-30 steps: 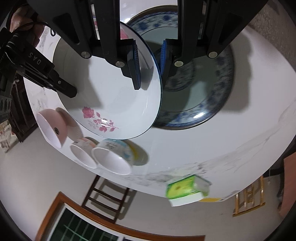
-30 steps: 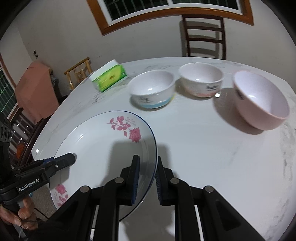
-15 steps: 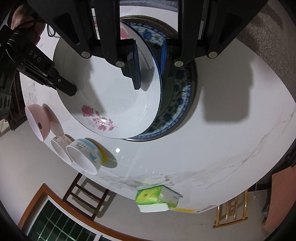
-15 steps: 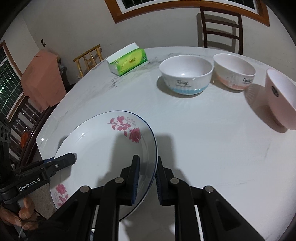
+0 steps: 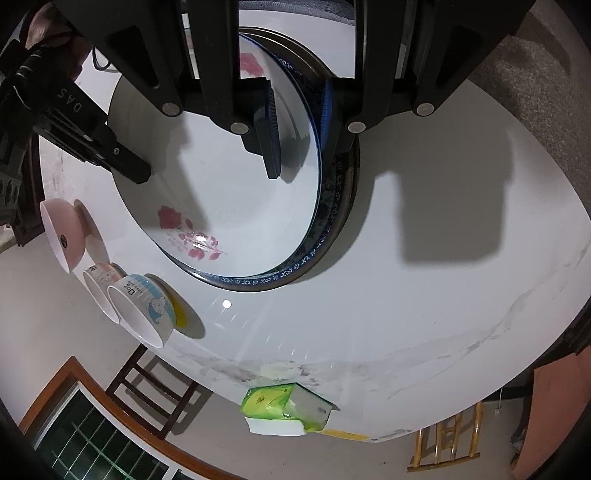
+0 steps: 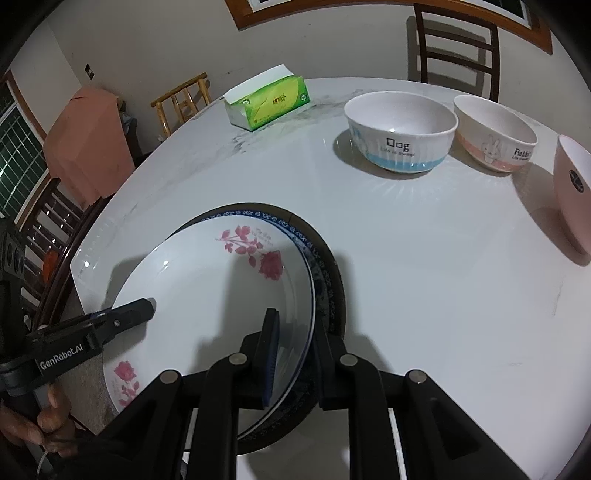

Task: Organize plates and bowls
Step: 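Lower the white pink-flower plate onto the blue plates and open the left tool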

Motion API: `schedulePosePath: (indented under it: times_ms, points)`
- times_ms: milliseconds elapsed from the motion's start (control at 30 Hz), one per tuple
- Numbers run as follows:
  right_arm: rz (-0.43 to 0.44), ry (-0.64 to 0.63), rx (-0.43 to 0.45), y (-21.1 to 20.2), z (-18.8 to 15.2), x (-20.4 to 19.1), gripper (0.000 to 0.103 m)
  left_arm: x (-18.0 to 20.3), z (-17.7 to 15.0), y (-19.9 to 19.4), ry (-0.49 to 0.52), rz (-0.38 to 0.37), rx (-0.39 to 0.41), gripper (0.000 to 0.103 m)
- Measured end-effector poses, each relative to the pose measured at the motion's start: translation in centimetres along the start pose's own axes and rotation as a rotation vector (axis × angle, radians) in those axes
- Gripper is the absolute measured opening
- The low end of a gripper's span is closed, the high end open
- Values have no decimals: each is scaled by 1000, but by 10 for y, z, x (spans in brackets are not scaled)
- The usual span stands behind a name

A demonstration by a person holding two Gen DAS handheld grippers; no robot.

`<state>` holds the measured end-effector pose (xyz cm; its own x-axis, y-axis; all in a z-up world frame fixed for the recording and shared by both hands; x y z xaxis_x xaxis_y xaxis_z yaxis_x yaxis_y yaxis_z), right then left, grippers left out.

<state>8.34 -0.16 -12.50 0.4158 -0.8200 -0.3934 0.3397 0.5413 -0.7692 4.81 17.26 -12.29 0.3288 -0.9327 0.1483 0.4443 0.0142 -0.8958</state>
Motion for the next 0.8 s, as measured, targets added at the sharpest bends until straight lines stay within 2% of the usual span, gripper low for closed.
schedulePosePath:
  times_ms: [333, 567, 800]
  points:
    - [-16, -9, -40, 4, 4, -2, 20, 1, 3, 2, 6, 14, -21, 17]
    - [-44, -16, -74, 4, 5, -4, 21, 8, 4, 3, 38, 60, -36, 24]
    - [-78, -36, -106, 4, 7, -8, 24, 10, 4, 3, 42, 69, -41, 28]
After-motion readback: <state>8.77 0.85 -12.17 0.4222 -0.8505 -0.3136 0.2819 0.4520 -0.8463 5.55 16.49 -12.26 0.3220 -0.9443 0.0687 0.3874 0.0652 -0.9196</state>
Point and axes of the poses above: each gripper's, at about its wrist camera, not at the fingertips, and y roughly the way its jaws point, x to its right, z to its top, the point moved 6 cm from there along y, roughly the way its jaws point, and after that the axes turned 9 degrees about z, right-handed, at the moved point
